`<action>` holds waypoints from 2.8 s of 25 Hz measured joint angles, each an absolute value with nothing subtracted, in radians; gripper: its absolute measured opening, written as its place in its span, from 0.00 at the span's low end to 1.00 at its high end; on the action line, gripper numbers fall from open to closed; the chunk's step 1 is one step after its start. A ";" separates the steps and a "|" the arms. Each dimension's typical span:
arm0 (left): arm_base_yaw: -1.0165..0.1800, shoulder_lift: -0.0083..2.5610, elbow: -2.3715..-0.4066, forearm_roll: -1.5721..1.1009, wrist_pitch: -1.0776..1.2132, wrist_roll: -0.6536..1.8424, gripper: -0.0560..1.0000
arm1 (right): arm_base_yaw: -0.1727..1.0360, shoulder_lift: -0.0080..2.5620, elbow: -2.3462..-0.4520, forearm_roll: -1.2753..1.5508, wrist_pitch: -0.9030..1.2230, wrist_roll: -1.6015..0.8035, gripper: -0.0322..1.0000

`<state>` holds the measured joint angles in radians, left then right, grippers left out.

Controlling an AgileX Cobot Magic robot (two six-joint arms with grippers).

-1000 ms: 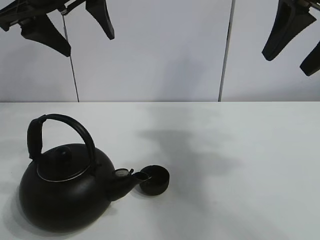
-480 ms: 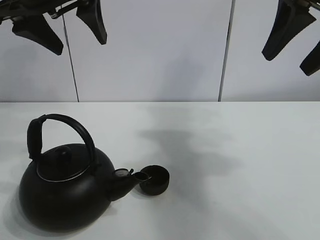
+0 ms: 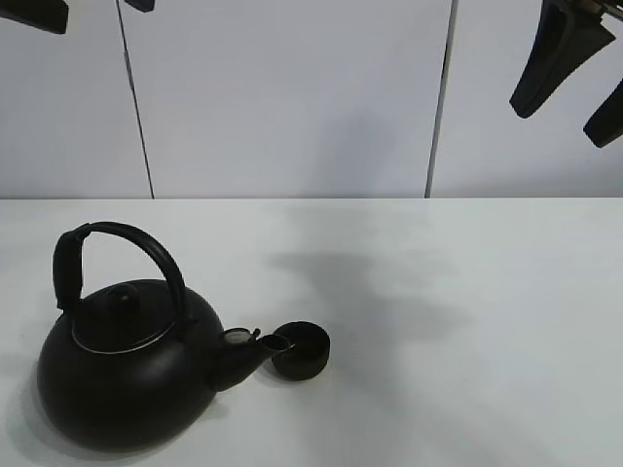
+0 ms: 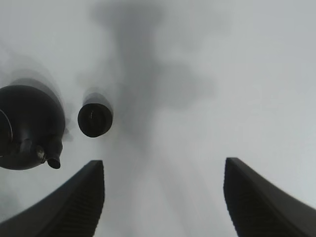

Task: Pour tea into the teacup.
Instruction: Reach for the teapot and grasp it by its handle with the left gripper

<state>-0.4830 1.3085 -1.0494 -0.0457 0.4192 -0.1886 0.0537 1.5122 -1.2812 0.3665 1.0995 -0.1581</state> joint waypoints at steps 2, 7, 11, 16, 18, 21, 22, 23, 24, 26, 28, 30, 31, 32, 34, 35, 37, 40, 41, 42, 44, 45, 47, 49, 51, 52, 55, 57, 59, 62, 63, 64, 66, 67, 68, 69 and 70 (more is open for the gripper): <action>-0.483 1.246 -0.951 -0.046 0.334 -0.166 0.56 | 0.054 1.512 -1.281 0.367 1.099 -0.158 0.49; -0.483 1.127 -0.711 -0.046 0.089 -0.137 0.56 | 0.054 1.512 -1.281 0.367 1.099 -0.161 0.49; -0.483 1.102 -0.544 -0.033 -0.091 -0.127 0.56 | 0.054 1.512 -1.281 0.367 1.099 -0.162 0.49; -0.483 1.102 -0.383 0.045 -0.312 -0.126 0.56 | 0.054 1.512 -1.281 0.367 1.099 -0.162 0.49; -0.483 1.102 -0.331 0.084 -0.399 -0.125 0.56 | 0.054 1.512 -1.281 0.367 1.099 -0.163 0.49; -0.483 1.100 -0.262 0.113 -0.496 -0.124 0.56 | 0.054 1.512 -1.281 0.367 1.099 -0.163 0.49; -0.483 1.100 -0.243 0.117 -0.511 -0.123 0.56 | 0.054 1.512 -1.281 0.367 1.099 -0.163 0.49; -0.483 1.100 -0.224 0.119 -0.525 -0.117 0.56 | 0.054 1.512 -1.281 0.367 1.099 -0.163 0.49; -0.483 1.099 -0.208 0.120 -0.532 -0.104 0.56 | 0.054 1.512 -1.281 0.367 1.099 -0.163 0.49; -0.483 1.098 -0.181 0.120 -0.539 -0.083 0.56 | 0.054 1.512 -1.281 0.367 1.099 -0.165 0.49; -0.483 1.097 -0.164 0.120 -0.542 -0.057 0.56 | 0.054 1.512 -1.281 0.367 1.099 -0.167 0.49; -0.483 1.097 -0.160 0.120 -0.545 -0.016 0.56 | 0.054 1.512 -1.281 0.367 1.099 -0.168 0.49; -0.483 1.097 -0.160 0.120 -0.546 0.012 0.56 | 0.054 1.512 -1.281 0.367 1.099 -0.168 0.49; -0.483 1.097 -0.160 0.119 -0.546 0.041 0.56 | 0.054 1.512 -1.281 0.367 1.099 -0.168 0.49; -0.483 1.097 -0.160 0.104 -0.546 0.088 0.56 | 0.054 1.512 -1.281 0.367 1.099 -0.168 0.49; -0.483 1.097 -0.160 0.095 -0.546 0.101 0.56 | 0.054 1.512 -1.281 0.367 1.099 -0.168 0.49; -0.483 1.097 -0.160 0.077 -0.543 0.112 0.56 | 0.054 1.512 -1.281 0.367 1.099 -0.169 0.49; -0.483 1.106 -0.160 0.071 -0.539 0.118 0.56 | 0.054 1.512 -1.281 0.367 1.099 -0.169 0.49; -0.483 1.121 -0.160 0.070 -0.539 0.118 0.56 | 0.054 1.512 -1.281 0.367 1.099 -0.169 0.49; -0.483 1.144 -0.160 0.070 -0.543 0.118 0.56 | 0.054 1.512 -1.281 0.367 1.099 -0.169 0.49; -0.483 1.193 -0.160 0.067 -0.565 0.117 0.56 | 0.054 1.512 -1.281 0.367 1.099 -0.169 0.49; -0.483 1.223 -0.160 0.067 -0.591 0.117 0.56 | 0.054 1.512 -1.281 0.367 1.100 -0.169 0.49; -0.483 1.277 -0.160 0.067 -0.660 0.117 0.56 | 0.054 1.512 -1.281 0.367 1.101 -0.169 0.49; -0.483 1.341 -0.160 0.066 -0.742 0.117 0.56 | 0.054 1.512 -1.281 0.367 1.101 -0.169 0.49; -0.483 1.404 -0.160 0.053 -0.818 0.116 0.56 | 0.054 1.512 -1.281 0.367 1.101 -0.169 0.49; -0.483 1.438 -0.160 0.038 -0.859 0.116 0.56 | 0.054 1.512 -1.281 0.367 1.101 -0.169 0.49; -0.483 1.529 -0.160 -0.028 -0.990 0.120 0.56 | 0.054 1.512 -1.281 0.367 1.101 -0.169 0.49; -0.483 1.588 -0.161 -0.060 -1.077 0.134 0.56 | 0.054 1.512 -1.281 0.367 1.101 -0.169 0.49; -0.483 1.637 -0.162 -0.080 -1.123 0.137 0.56 | 0.054 1.512 -1.281 0.367 1.101 -0.169 0.49; -0.483 1.700 -0.165 -0.092 -1.132 0.137 0.56 | 0.054 1.512 -1.281 0.367 1.100 -0.169 0.49; -0.483 1.715 -0.165 -0.093 -1.132 0.137 0.56 | 0.054 1.512 -1.281 0.367 1.099 -0.169 0.49; -0.483 1.725 -0.165 -0.093 -1.133 0.137 0.56 | 0.054 1.512 -1.281 0.367 1.099 -0.169 0.49; -0.483 1.732 -0.165 -0.094 -1.133 0.137 0.56 | 0.054 1.512 -1.281 0.367 1.097 -0.169 0.49; -0.483 1.732 -0.165 -0.094 -1.134 0.137 0.56 | 0.054 1.512 -1.281 0.367 1.095 -0.169 0.49; -0.483 1.732 -0.165 -0.095 -1.137 0.137 0.56 | 0.054 1.512 -1.281 0.367 1.091 -0.169 0.49; -0.483 1.732 -0.165 -0.095 -1.137 0.137 0.55 | 0.054 1.512 -1.281 0.367 1.085 -0.169 0.49; -0.483 1.732 -0.165 -0.095 -1.137 0.137 0.53 | 0.054 1.512 -1.281 0.367 1.080 -0.169 0.49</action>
